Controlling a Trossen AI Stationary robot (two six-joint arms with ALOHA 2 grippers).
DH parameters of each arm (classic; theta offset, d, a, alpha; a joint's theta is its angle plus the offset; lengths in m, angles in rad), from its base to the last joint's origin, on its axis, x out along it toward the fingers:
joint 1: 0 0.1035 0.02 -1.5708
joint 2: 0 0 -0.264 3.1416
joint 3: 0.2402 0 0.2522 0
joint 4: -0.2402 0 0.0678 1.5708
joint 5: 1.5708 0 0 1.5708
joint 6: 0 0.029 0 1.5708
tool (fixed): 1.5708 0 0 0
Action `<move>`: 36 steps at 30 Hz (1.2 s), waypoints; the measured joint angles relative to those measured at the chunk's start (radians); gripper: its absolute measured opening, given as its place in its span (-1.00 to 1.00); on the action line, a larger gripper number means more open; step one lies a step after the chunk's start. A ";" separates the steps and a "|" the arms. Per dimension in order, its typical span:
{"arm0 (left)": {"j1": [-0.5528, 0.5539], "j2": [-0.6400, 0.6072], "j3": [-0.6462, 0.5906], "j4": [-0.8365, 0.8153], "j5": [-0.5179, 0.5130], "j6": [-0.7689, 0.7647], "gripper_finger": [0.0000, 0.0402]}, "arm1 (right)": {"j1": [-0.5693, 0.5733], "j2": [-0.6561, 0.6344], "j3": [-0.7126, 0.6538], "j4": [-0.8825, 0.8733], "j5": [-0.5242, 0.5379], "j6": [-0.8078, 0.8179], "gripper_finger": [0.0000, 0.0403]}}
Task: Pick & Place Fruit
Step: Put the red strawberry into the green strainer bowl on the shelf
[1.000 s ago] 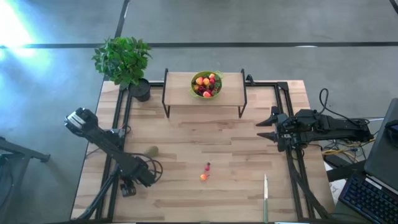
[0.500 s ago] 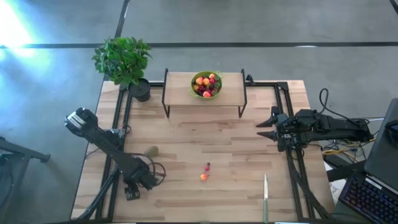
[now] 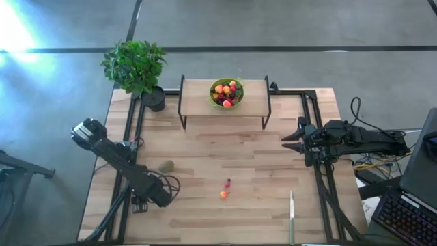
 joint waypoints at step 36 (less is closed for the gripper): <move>0.002 -0.002 -0.260 0.211 -0.015 -0.031 -0.09 | 0.000 0.000 0.000 0.000 0.000 0.000 -0.58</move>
